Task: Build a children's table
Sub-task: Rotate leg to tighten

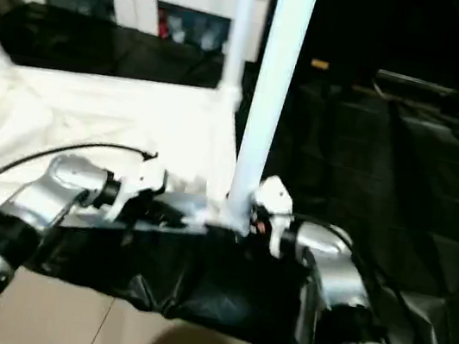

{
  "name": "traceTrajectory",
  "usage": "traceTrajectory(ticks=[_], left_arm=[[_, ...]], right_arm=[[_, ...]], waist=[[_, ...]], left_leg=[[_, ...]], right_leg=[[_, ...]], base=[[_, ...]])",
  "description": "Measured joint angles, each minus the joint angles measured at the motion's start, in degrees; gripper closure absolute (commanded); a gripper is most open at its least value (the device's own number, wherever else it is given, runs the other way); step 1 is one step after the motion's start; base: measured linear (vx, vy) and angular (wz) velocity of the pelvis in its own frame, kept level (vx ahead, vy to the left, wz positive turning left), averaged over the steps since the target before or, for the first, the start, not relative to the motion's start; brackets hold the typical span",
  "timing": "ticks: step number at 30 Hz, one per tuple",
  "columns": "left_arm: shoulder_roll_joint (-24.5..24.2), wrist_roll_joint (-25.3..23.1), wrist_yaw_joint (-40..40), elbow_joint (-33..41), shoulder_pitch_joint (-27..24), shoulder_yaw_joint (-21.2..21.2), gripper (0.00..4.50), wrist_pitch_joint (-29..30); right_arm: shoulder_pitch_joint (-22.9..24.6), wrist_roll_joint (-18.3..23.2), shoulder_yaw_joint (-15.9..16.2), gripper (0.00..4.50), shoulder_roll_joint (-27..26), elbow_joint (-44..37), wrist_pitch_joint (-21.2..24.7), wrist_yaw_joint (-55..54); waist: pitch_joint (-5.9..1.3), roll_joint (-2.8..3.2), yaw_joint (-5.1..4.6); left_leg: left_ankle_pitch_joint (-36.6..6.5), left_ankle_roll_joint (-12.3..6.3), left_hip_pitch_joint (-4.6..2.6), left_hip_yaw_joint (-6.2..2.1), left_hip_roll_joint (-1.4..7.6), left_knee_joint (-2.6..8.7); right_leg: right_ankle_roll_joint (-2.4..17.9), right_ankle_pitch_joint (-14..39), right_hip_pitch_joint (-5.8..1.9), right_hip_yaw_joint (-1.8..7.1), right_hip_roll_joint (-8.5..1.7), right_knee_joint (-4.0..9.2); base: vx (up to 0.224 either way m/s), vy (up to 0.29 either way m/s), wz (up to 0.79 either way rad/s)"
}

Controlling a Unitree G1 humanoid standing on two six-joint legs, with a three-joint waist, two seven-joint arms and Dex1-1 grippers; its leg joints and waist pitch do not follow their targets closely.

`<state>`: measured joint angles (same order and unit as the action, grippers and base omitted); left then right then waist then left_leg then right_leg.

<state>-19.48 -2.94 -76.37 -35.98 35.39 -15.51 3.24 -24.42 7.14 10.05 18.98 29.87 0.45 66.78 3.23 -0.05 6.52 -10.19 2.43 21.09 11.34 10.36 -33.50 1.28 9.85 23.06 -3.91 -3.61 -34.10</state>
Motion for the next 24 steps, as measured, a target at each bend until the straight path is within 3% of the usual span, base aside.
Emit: traceTrajectory(ticks=[2,11,15,19,24], left_arm=[[-0.6,0.1,-1.5,0.7,-0.3,-0.2,4.5,0.0],[-1.7,0.9,-4.3,1.6,-1.1,-0.8,4.5,0.0],[-1.7,0.9,-4.4,1.6,-1.1,-0.8,4.5,0.2],[-1.4,0.8,-1.4,1.8,-1.2,-0.2,4.5,1.4],[3.0,-1.8,8.6,-1.5,0.8,0.8,4.5,1.9]], right_arm=[[0.4,0.0,0.7,0.77,0.8,-1.5,0.9,1.7],[1.3,0.0,1.7,1.64,2.1,-4.4,3.1,4.4],[1.4,0.1,1.5,1.75,1.9,-4.5,3.7,4.2],[2.3,0.2,-0.9,1.78,-0.8,-3.7,4.0,-1.5],[1.2,-0.6,-5.8,1.8,-6.1,1.1,3.1,-16.5]], waist=[[0.0,-0.01,0.13],[-0.02,-0.07,0.32],[-0.03,-0.16,0.29],[-0.01,-0.52,-0.04],[-0.05,-0.58,-0.93]], left_leg=[[0.0,0.0,0.0,0.0,-0.01,-0.01],[0.0,0.0,0.0,0.0,-0.01,-0.02],[0.0,0.0,-0.01,0.0,-0.01,-0.01],[0.0,0.02,-0.04,0.0,0.03,-0.08],[0.0,0.01,-0.18,0.0,-0.01,-0.24]], right_leg=[[0.0,0.0,0.0,0.0,0.0,0.0],[0.0,0.0,-0.02,0.01,-0.01,0.0],[0.0,0.0,-0.02,0.0,-0.01,-0.01],[-0.2,0.1,-0.02,-0.01,0.01,-0.04],[-0.2,0.1,-0.17,0.05,-0.02,-0.02]], base=[[0.0,0.0,0.0],[0.0,0.0,0.0],[0.0,0.0,0.0],[0.0,0.0,0.0],[0.0,0.0,0.0]])
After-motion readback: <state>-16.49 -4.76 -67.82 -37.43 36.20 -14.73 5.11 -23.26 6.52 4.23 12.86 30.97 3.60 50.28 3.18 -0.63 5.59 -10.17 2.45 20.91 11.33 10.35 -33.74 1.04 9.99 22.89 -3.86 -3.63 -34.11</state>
